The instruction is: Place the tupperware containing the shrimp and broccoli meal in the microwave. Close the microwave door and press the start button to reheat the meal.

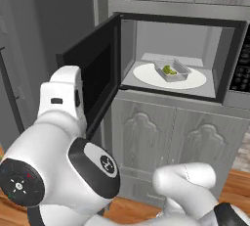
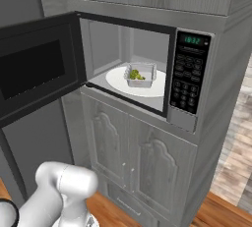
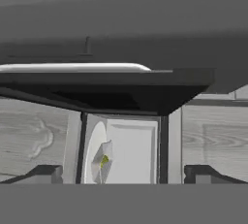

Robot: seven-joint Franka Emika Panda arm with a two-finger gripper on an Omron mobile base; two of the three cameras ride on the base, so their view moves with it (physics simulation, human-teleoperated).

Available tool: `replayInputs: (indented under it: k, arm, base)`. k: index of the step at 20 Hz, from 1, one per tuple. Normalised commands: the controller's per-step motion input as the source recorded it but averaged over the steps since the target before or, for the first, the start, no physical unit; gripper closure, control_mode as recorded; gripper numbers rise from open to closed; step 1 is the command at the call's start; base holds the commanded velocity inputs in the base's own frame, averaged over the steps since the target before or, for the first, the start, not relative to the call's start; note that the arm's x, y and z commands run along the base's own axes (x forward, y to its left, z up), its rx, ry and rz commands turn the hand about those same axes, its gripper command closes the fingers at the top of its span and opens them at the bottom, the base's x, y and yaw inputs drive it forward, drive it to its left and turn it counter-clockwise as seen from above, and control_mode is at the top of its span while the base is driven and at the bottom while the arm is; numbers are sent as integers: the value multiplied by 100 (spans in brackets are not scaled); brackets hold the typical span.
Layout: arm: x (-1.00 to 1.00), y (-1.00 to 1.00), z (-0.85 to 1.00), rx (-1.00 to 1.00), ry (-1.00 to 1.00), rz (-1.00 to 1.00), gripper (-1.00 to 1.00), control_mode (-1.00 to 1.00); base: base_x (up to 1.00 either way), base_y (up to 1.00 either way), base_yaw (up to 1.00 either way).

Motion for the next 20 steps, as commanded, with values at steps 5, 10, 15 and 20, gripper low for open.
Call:
replayInputs:
  k: [5, 10, 15, 20]
  arm:
    - [40, 40, -6, -18, 0, -1, -100, -100]
    - [58, 9, -2, -9, 0, -4, -100, -100]
    - [43, 23, -10, -12, 0, -4, -100, -100]
    - [33, 37, -11, -13, 0, -5, -100, -100]
  base:
    - [0, 0, 0]
    - [0, 0, 0]
    - [0, 0, 0]
    - [0, 0, 0]
